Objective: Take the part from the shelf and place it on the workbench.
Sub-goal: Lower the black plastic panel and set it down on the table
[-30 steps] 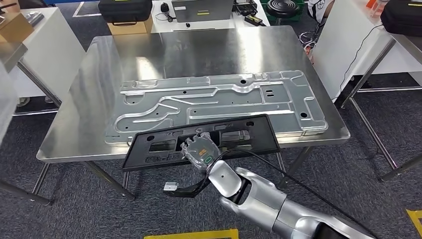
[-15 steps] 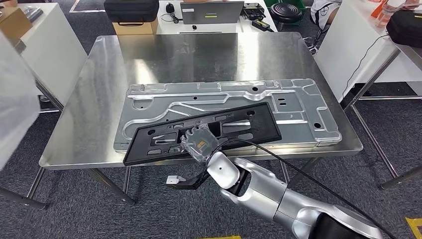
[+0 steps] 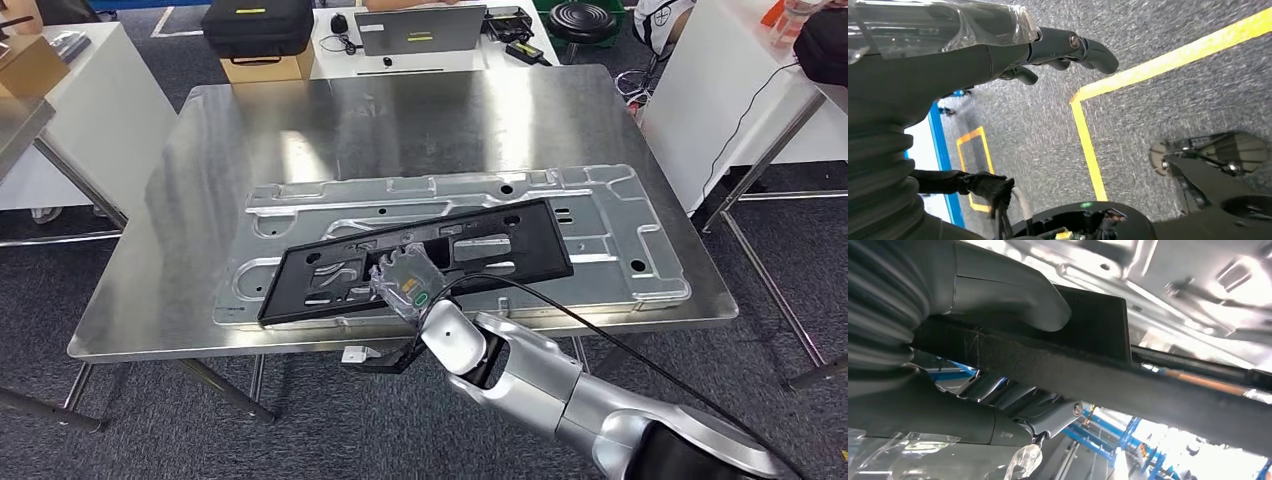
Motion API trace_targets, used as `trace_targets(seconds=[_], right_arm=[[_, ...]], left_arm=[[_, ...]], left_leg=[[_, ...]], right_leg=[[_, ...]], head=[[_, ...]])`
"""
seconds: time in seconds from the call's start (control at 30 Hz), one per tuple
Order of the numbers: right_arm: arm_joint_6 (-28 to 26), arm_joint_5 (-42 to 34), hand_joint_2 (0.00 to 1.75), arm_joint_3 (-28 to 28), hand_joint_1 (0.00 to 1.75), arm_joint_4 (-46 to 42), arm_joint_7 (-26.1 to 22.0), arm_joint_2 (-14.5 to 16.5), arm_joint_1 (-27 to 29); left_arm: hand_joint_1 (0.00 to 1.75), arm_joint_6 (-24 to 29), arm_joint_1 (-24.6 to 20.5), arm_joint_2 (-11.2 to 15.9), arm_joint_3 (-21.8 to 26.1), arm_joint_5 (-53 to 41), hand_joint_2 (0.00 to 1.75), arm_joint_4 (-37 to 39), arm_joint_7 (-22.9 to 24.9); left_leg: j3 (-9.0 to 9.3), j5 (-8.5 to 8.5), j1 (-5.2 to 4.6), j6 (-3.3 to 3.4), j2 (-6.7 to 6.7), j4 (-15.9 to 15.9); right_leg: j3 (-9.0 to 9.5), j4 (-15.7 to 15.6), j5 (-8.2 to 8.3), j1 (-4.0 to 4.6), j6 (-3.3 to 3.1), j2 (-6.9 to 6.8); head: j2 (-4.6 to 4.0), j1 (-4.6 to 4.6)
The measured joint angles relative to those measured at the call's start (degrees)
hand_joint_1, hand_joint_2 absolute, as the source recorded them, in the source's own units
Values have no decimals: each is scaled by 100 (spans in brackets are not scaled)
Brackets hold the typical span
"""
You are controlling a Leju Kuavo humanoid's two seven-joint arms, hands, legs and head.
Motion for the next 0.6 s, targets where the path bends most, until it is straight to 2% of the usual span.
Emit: trace_targets(seconds=[0.03,0.07,0.1,0.13,0.2,0.23,0.27,0.3,0.4,0.43,0.47,0.53,0.57,0.6], right_arm=[[0,7,175,5,175,0,1,-3,-1],[0,10,175,13,175,0,0,-7,2],[0,11,175,21,175,1,-1,-11,7],[0,11,175,27,175,0,-1,-14,10],[0,13,175,30,175,-1,1,-16,9],[0,14,175,30,175,-1,6,-19,3],[0,16,175,30,175,-1,10,-24,-3],[0,19,175,30,175,-1,15,-31,-8],[-1,23,175,27,175,-4,22,-49,-20],[-2,25,175,26,175,-5,26,-51,-28],[-2,27,175,24,175,-6,29,-54,-36],[-2,29,175,26,175,-6,33,-66,-41],[-2,29,175,28,175,-6,34,-76,-33],[-2,29,175,30,175,-6,34,-87,-22]], left_arm=[[0,1,-8,2,2,1,175,1,-1],[0,2,-19,4,5,1,175,1,-1],[0,2,-29,6,8,1,175,1,1],[0,2,-37,7,10,1,175,1,6],[0,1,-32,11,13,2,175,1,16],[0,0,-25,13,14,3,175,1,18],[0,-3,-17,14,14,4,175,1,19],[0,-5,-9,14,14,6,175,1,18],[0,-8,-2,10,16,8,175,0,16],[0,-8,-3,8,16,7,175,-1,16],[0,-8,-5,6,16,7,175,0,16],[0,-8,-5,5,16,9,175,1,16],[0,-9,-1,5,16,11,175,1,17],[0,-9,6,5,16,13,175,0,17]], left_leg=[[-254,-125,13,-28,3,429],[-468,-178,22,-47,7,749],[-593,-121,27,-57,11,873],[-592,55,31,-60,13,744],[-325,586,35,-44,32,-44],[-162,770,21,-21,44,-437],[-51,857,7,17,56,-708],[0,853,-9,57,64,-833],[63,780,-6,180,49,-904],[101,765,4,221,46,-924],[143,751,14,258,45,-942],[199,702,6,315,47,-947],[227,676,1,328,44,-946],[263,645,-4,333,39,-945]], right_leg=[[20,0,-22,0,-7,-2],[47,1,-48,0,-8,-3],[84,1,-78,0,-4,-2],[134,1,-113,-1,4,-1],[253,-2,-196,-2,37,4],[292,-2,-235,9,62,11],[309,-3,-262,21,90,17],[310,-9,-281,33,119,21],[333,-4,-352,33,211,13],[296,113,-424,29,237,7],[186,358,-542,27,257,4],[-262,1169,-838,26,278,1],[-502,1536,-923,26,283,1],[-668,1730,-898,26,285,1]], head=[[0,-4],[0,-3],[0,-4],[0,-4],[0,-5],[0,-8],[0,-12],[0,-14],[0,-9],[0,-5],[0,-1],[0,9],[0,12],[0,13]])
